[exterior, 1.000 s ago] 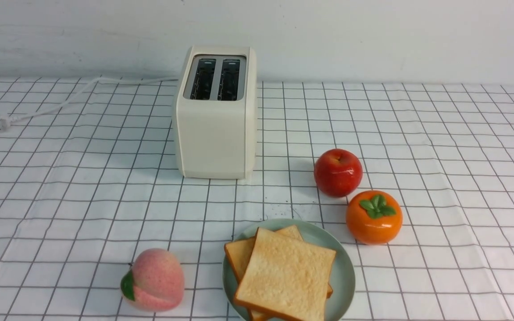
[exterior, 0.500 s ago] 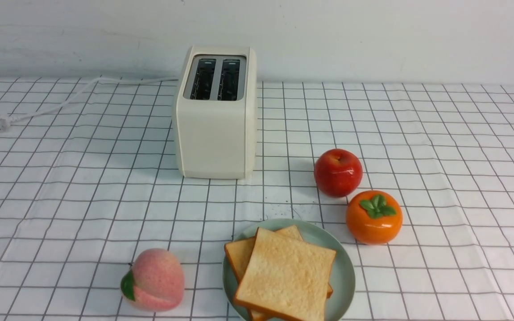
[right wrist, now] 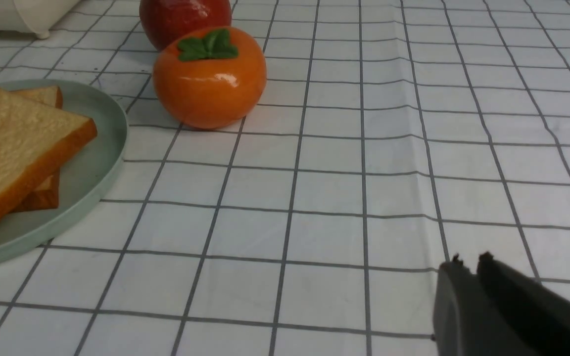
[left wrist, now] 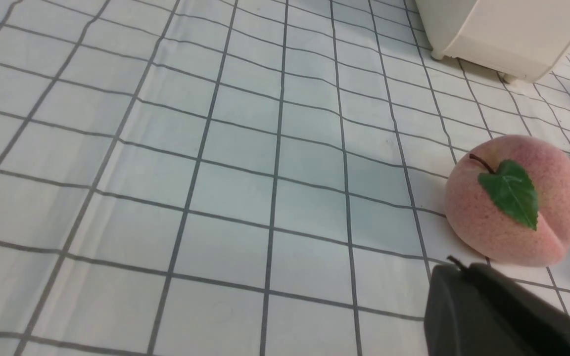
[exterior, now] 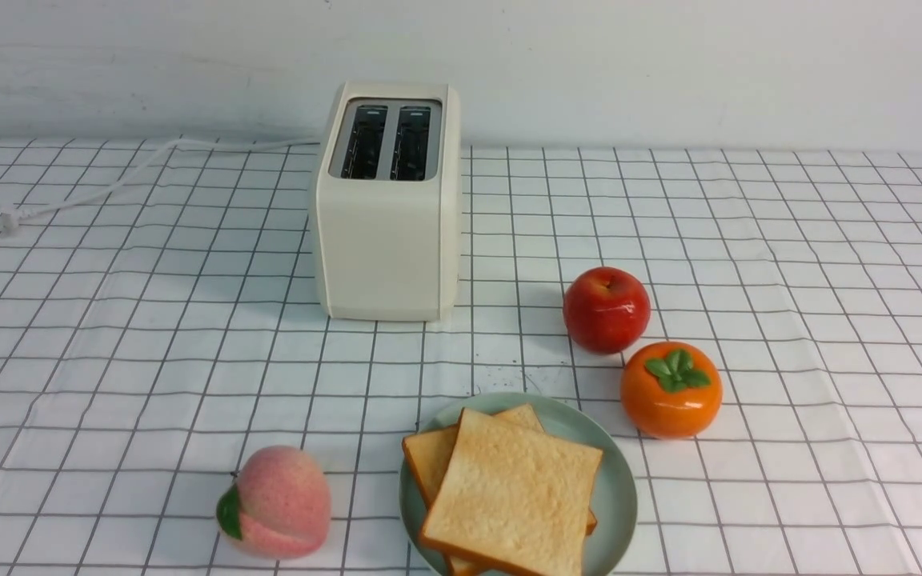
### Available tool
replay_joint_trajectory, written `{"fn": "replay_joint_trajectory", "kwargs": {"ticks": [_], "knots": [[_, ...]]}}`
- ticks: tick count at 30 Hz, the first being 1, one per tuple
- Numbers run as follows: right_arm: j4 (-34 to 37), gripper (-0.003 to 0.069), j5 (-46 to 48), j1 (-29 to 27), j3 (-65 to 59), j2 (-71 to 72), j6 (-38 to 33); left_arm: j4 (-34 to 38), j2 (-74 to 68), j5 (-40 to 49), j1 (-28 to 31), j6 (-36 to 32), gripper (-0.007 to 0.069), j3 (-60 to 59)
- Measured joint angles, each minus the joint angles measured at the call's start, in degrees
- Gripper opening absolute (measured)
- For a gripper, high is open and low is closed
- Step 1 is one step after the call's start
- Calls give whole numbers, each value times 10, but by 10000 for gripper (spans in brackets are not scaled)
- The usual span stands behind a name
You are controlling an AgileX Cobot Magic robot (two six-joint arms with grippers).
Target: Take toasted bread from bread machine on white checkered table place on plate.
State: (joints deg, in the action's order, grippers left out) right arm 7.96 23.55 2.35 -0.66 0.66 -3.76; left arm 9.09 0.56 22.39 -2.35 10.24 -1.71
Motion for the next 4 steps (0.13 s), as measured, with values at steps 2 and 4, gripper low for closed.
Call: {"fn": "replay_joint_trajectory", "kwargs": {"ticks": [2, 4], "knots": [[0, 53, 0, 0, 0, 0, 0, 0, 0, 0, 0, 0, 2, 0], [0, 55, 0, 0, 0, 0, 0, 0, 0, 0, 0, 0, 4, 0]]}}
